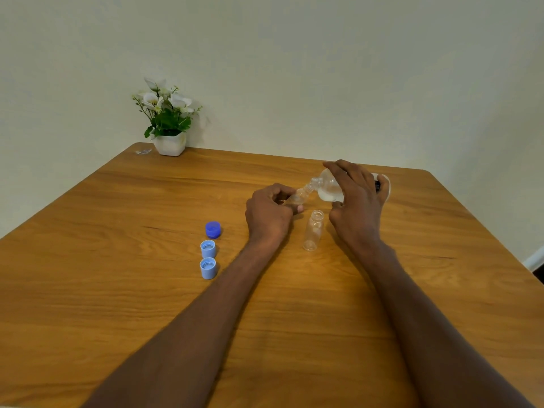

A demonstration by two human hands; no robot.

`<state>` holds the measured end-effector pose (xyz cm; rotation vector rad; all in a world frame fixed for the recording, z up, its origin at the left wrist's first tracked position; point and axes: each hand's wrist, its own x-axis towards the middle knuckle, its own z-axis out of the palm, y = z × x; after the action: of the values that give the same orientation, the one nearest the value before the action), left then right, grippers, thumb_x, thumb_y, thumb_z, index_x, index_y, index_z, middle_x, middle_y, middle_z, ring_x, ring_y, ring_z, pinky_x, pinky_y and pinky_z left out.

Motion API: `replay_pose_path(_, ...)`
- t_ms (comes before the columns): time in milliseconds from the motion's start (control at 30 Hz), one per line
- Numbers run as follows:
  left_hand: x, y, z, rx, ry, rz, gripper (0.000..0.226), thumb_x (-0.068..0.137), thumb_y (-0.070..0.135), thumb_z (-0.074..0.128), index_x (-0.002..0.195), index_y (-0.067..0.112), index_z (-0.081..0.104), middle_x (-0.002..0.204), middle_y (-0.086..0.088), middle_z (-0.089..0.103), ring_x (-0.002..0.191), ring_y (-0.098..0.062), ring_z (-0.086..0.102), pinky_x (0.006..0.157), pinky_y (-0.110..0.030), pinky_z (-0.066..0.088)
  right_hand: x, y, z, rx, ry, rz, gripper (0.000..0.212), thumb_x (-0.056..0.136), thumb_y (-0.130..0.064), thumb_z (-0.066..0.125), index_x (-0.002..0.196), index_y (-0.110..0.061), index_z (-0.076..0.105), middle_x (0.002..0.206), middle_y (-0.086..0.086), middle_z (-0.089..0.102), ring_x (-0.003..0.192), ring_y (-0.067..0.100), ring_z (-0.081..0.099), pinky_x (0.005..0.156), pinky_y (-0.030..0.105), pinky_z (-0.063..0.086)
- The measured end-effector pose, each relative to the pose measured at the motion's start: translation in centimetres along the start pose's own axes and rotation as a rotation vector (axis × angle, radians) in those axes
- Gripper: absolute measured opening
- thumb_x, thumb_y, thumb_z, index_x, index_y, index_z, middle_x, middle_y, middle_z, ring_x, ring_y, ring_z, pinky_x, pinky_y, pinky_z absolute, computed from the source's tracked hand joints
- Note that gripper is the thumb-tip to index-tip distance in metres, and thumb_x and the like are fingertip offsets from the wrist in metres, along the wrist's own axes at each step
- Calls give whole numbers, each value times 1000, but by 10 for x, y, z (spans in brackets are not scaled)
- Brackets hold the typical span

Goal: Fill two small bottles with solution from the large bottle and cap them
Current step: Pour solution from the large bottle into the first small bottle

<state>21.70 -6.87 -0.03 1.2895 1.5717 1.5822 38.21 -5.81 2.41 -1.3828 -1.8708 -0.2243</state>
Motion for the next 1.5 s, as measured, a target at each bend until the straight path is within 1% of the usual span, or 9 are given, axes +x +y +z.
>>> replay_pose_path(167, 1, -1, 0, 2, 2, 7, 32, 70, 13, 93, 96, 26, 81, 92, 13, 78, 91, -4, 71, 85, -41, 63, 0, 0, 1, 3, 4, -4, 89, 71, 10, 73, 149, -29, 55, 150, -5, 54, 145, 20, 42, 124, 56, 13)
replay_pose_path(433, 2, -3, 1, 1, -4, 4, 32, 69, 13, 94, 97, 25, 82, 92, 13, 78, 91, -5, 72, 83, -41, 64, 0, 0, 0, 6, 8, -9, 89, 71, 10, 74, 149, -29, 55, 149, -5, 55, 145, 20, 43, 123, 61, 15)
replay_pose_path(733, 2, -1, 1, 15, -3, 10, 32, 70, 14, 94, 97, 26, 82, 93, 14, 78, 91, -4, 71, 85, -40, 63, 0, 1, 0, -2, 17, -15, 89, 70, 10, 73, 148, -28, 56, 148, -5, 55, 144, 20, 43, 123, 61, 16)
replay_pose_path(1133, 0, 1, 0, 11, 0, 8, 31, 70, 14, 94, 96, 27, 82, 91, 14, 77, 90, -3, 71, 86, -41, 62, 0, 0, 1, -2, 4, -6, 89, 72, 10, 73, 149, -30, 54, 150, -7, 54, 145, 19, 42, 124, 55, 11)
replay_pose_path(1333, 0, 2, -1, 23, -2, 17, 30, 71, 15, 93, 95, 28, 81, 92, 15, 77, 91, -3, 71, 86, -41, 62, 0, -1, 0, -2, 9, -7, 89, 72, 10, 73, 149, -30, 55, 150, -6, 54, 145, 20, 42, 125, 58, 12)
replay_pose_path(1500, -1, 3, -2, 35, 2, 22, 29, 72, 16, 92, 97, 27, 81, 93, 15, 77, 92, -1, 69, 87, -39, 62, 0, -1, 0, -5, 4, -5, 90, 72, 10, 73, 150, -30, 54, 150, -6, 54, 145, 19, 42, 125, 57, 10)
